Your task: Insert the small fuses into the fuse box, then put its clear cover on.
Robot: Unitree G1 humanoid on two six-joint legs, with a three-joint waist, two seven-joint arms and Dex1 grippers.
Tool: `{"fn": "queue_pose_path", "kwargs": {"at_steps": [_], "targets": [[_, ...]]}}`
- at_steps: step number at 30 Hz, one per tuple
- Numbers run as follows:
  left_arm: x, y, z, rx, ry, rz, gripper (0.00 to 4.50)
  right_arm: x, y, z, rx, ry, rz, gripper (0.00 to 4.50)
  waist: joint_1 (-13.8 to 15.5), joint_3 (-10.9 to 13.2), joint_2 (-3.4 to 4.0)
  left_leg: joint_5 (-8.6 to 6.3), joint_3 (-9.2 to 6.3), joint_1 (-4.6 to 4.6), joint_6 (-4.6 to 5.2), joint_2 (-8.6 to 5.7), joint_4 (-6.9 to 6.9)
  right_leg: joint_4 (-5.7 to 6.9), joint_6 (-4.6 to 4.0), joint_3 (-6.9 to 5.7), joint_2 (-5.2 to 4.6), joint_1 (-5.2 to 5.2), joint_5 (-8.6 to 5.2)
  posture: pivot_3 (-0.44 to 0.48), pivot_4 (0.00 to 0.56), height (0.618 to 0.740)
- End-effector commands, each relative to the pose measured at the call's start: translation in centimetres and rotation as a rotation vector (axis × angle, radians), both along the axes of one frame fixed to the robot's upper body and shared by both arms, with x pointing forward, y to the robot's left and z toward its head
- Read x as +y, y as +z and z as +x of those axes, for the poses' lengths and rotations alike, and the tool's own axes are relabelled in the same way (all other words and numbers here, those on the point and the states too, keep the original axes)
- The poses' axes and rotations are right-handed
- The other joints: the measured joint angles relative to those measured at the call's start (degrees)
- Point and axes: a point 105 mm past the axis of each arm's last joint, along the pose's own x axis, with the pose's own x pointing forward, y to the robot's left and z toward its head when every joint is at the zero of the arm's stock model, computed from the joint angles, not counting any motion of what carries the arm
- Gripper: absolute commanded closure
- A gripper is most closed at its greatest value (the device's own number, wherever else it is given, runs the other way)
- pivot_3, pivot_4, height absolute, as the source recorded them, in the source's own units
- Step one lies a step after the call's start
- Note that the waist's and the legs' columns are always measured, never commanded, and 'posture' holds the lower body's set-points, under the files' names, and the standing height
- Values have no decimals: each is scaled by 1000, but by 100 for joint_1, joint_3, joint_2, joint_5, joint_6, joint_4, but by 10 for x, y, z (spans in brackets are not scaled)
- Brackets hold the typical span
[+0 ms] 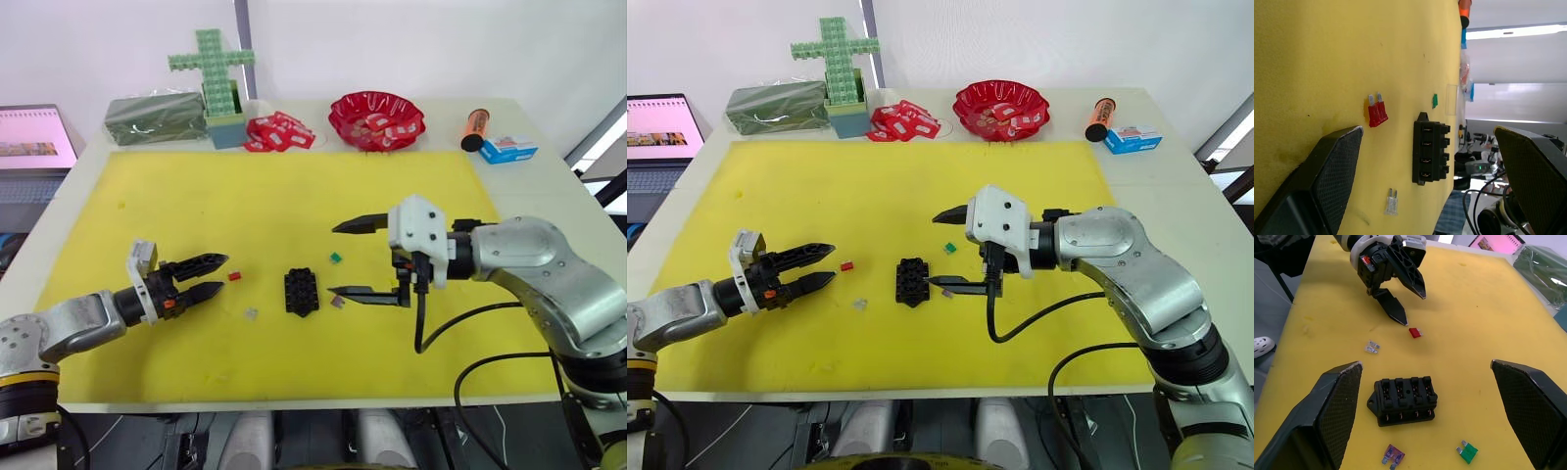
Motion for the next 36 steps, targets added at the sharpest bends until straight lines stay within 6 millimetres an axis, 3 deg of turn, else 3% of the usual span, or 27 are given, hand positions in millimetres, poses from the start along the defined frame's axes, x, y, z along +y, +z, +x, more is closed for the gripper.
{"fn": "queue_pose_path", "kwargs": {"at_steps": [1, 19, 36], "targets": [[2, -2, -1, 17, 2, -8, 0, 1, 15, -5, -71, 16, 11, 21, -1, 0, 0, 0, 0, 0, 0, 0, -1, -2, 0, 0, 0, 0, 0, 0, 150, 740], [-8, -15, 7, 44, -43, -25, 0, -1, 16, -7, -69, 0, 4, 21, 36, -1, 9, -2, 0, 0, -3, -2, -5, -47, -12, -1, -9, 4, 7, 0, 150, 740], [-47, -4, 11, 11, -108, -37, 0, 0, 16, -7, -69, -7, 10, 21, 136, -2, 15, -11, 3, -8, -18, -55, -6, -66, -20, -2, -73, 1, 12, 0, 150, 740]]}}
